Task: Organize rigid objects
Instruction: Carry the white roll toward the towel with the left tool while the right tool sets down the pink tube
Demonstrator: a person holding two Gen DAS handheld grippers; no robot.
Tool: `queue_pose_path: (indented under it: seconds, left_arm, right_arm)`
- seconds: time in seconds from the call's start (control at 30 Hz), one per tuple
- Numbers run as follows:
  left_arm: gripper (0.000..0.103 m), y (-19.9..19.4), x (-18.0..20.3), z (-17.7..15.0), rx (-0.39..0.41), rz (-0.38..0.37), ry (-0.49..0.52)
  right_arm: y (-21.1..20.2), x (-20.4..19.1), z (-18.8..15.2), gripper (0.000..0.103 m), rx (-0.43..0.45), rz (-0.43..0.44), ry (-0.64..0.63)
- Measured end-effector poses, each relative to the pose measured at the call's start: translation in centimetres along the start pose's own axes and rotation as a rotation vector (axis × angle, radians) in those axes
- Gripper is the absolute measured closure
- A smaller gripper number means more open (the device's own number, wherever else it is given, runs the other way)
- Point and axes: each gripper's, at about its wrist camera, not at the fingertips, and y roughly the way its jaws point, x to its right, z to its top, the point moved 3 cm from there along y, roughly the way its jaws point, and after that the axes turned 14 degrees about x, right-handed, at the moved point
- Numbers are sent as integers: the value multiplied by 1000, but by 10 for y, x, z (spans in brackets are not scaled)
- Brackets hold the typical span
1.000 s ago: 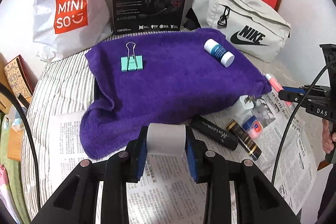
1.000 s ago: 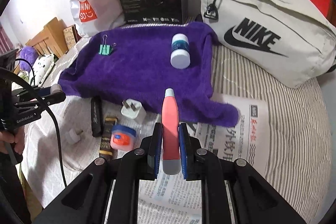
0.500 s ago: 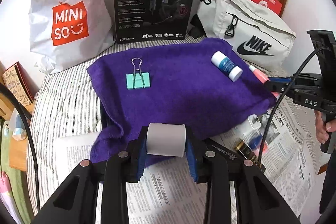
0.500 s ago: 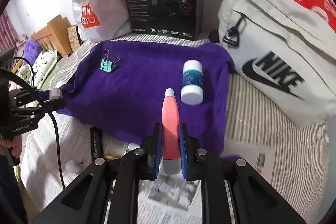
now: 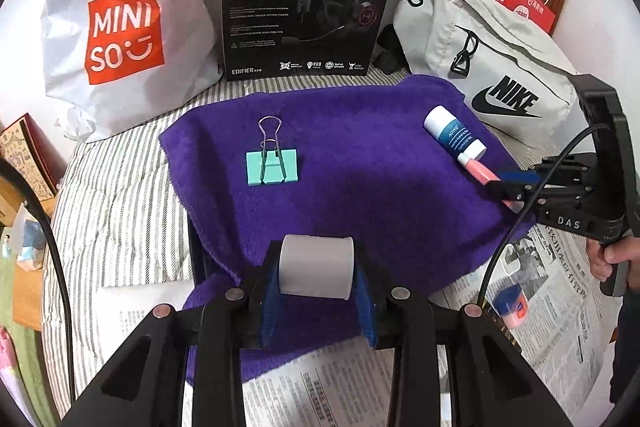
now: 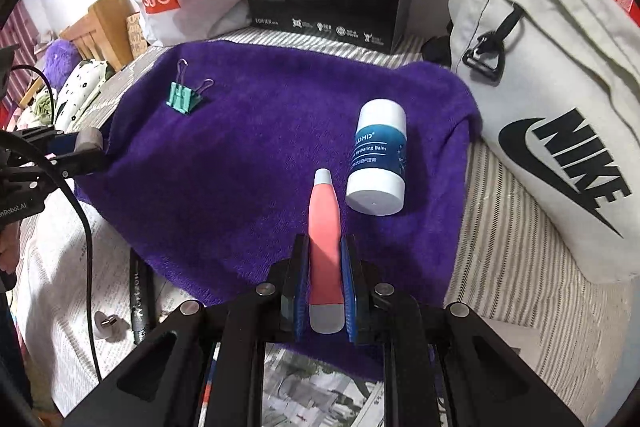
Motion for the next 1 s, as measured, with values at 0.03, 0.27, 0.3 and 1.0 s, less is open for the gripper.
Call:
queue_pose_path:
  seconds: [0.03, 0.27, 0.3, 1.0]
  left_arm:
    - [72, 2, 0, 1, -2, 1, 1]
    - [72, 22, -8, 2, -17, 24, -15]
    - [72, 24, -10, 1, -18, 24, -22]
    - [72, 67, -19, 9, -48, 62, -42]
  right_arm:
    - [3, 0, -1, 87, -7, 1, -4]
    - [17, 1, -4, 87, -25, -4, -16]
    - [18, 1, -5, 87, -29, -3, -18]
    - [-6, 11, -15, 51, 8, 33, 49]
